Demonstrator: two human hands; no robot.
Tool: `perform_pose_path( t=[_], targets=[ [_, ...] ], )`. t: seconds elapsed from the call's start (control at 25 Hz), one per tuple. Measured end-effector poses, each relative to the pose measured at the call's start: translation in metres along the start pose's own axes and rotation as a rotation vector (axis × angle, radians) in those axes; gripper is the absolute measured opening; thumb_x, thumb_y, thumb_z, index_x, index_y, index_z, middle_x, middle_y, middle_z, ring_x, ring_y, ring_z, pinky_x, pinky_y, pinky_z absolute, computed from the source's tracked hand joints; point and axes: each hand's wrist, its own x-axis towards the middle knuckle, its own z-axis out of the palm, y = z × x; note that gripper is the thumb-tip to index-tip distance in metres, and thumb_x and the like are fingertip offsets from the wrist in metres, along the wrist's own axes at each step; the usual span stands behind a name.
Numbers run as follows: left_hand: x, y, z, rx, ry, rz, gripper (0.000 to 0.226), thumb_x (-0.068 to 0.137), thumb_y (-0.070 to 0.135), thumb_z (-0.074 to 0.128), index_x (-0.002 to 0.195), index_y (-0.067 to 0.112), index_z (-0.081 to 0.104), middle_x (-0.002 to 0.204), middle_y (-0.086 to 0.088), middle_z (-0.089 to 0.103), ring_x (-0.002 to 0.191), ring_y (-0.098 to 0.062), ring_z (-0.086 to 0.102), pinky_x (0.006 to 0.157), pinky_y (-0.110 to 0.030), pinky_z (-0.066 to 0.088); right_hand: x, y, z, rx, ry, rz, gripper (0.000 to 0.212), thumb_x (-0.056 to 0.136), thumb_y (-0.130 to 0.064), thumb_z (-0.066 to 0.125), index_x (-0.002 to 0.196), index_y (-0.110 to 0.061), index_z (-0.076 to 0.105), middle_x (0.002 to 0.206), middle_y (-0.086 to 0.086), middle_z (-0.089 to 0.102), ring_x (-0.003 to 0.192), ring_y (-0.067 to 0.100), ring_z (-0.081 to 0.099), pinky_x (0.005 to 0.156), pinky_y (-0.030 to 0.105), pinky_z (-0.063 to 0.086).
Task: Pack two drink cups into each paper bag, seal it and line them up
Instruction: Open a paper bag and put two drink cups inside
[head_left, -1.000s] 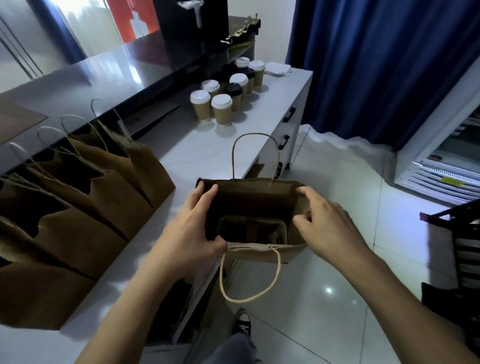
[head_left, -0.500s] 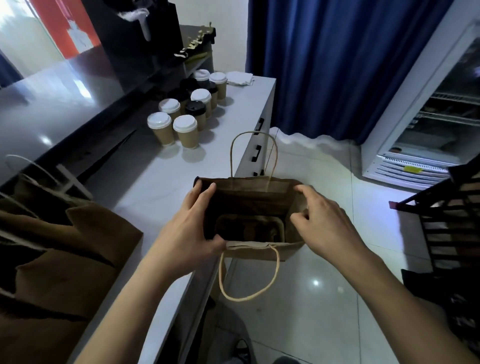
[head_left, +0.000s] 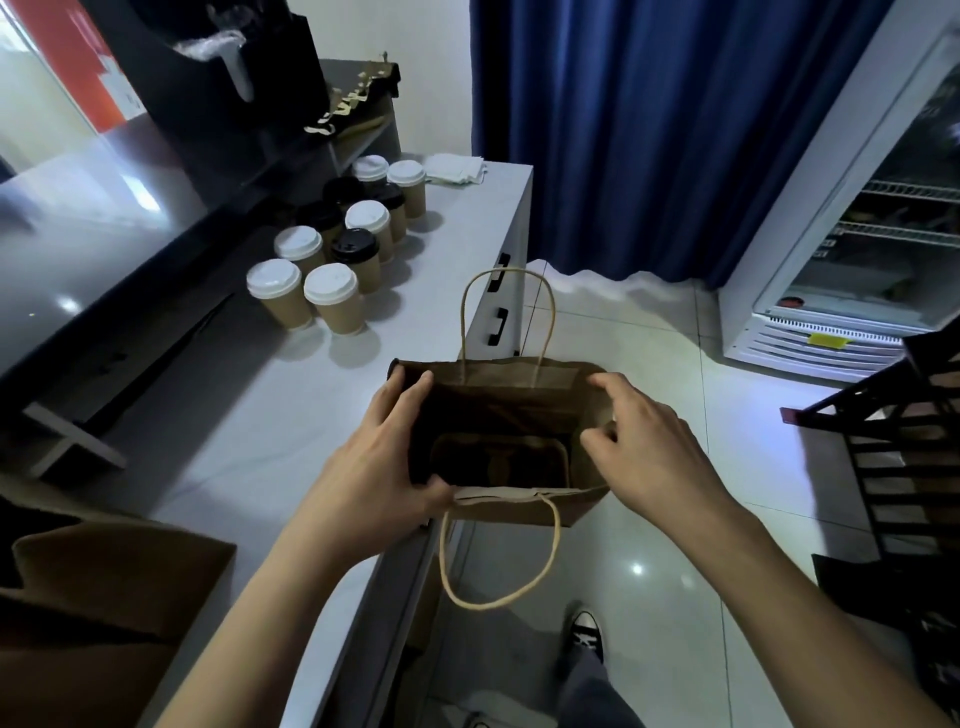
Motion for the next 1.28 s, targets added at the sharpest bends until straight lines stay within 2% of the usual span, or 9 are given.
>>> perform_pose_path(
  t=[0.16, 0.32, 0.48, 0.68, 0.96, 1.16, 1.28],
  targets=[
    [0.044, 0.026, 0.014, 0.0, 0.017, -0.032, 0.102, 0.069, 0.05, 0.062, 0.156, 0.047, 0.008, 0.168, 0.014, -0.001, 0.149, -0.021, 0.027, 0.11, -0.039, 0.041, 0.049, 0.029, -0.015, 0.028, -0.016, -0.031, 0.054, 0.098, -0.023, 0.059, 0.149, -0.028, 0.04, 0.128, 0.0, 0.063, 0.095, 0.014, 0.052, 0.078, 0.029, 0.043],
    [0.093, 0.057, 0.031, 0.008, 0.031, -0.056, 0.102, 0.075, 0.042, 0.071, 0.155, 0.048, 0.008, 0.168, 0.012, 0.0, 0.148, -0.023, 0.03, 0.11, -0.041, 0.041, 0.099, 0.064, -0.036, 0.044, -0.028, -0.048, 0.054, 0.098, -0.024, 0.06, 0.148, -0.028, 0.04, 0.134, 0.0, 0.061, 0.106, 0.018, 0.06, 0.08, 0.027, 0.044],
    [0.139, 0.088, 0.049, 0.021, 0.026, -0.077, 0.103, 0.075, 0.043, 0.071, 0.153, 0.053, 0.005, 0.167, 0.011, 0.002, 0.141, -0.03, 0.04, 0.106, -0.045, 0.046, 0.143, 0.096, -0.059, 0.04, -0.049, -0.071, 0.053, 0.098, -0.024, 0.059, 0.147, -0.027, 0.04, 0.128, -0.001, 0.063, 0.094, 0.012, 0.053, 0.077, 0.027, 0.042],
    [0.181, 0.112, 0.066, 0.031, 0.054, -0.092, 0.103, 0.075, 0.043, 0.072, 0.154, 0.052, 0.007, 0.167, 0.009, 0.001, 0.143, -0.033, 0.038, 0.107, -0.047, 0.045, 0.188, 0.124, -0.076, 0.036, -0.075, -0.086, 0.052, 0.098, -0.024, 0.059, 0.147, -0.028, 0.041, 0.124, -0.002, 0.064, 0.092, 0.014, 0.053, 0.076, 0.027, 0.041],
    [0.22, 0.11, 0.065, 0.024, 0.09, -0.151, 0.104, 0.074, 0.042, 0.073, 0.152, 0.056, 0.005, 0.166, 0.016, -0.002, 0.138, -0.031, 0.043, 0.103, -0.047, 0.049, 0.246, 0.125, -0.076, 0.063, -0.129, -0.151, 0.049, 0.098, -0.024, 0.059, 0.144, -0.029, 0.043, 0.123, -0.005, 0.063, 0.092, 0.012, 0.051, 0.078, 0.026, 0.041],
    [0.259, 0.096, 0.06, 0.005, 0.133, -0.179, 0.103, 0.073, 0.042, 0.071, 0.153, 0.054, 0.007, 0.167, 0.01, 0.001, 0.143, -0.029, 0.038, 0.106, -0.046, 0.047, 0.297, 0.113, -0.07, 0.048, -0.152, -0.19, 0.049, 0.097, -0.023, 0.057, 0.143, -0.03, 0.043, 0.108, -0.009, 0.059, 0.09, 0.014, 0.05, 0.077, 0.029, 0.038],
    [0.286, 0.083, 0.053, 0.0, 0.162, -0.197, 0.1, 0.073, 0.043, 0.067, 0.153, 0.052, 0.009, 0.167, 0.009, 0.002, 0.143, -0.029, 0.038, 0.104, -0.046, 0.047, 0.337, 0.1, -0.066, 0.043, -0.178, -0.214, 0.05, 0.097, -0.023, 0.057, 0.145, -0.029, 0.042, 0.11, -0.008, 0.06, 0.091, 0.014, 0.053, 0.076, 0.029, 0.04]
  ],
)
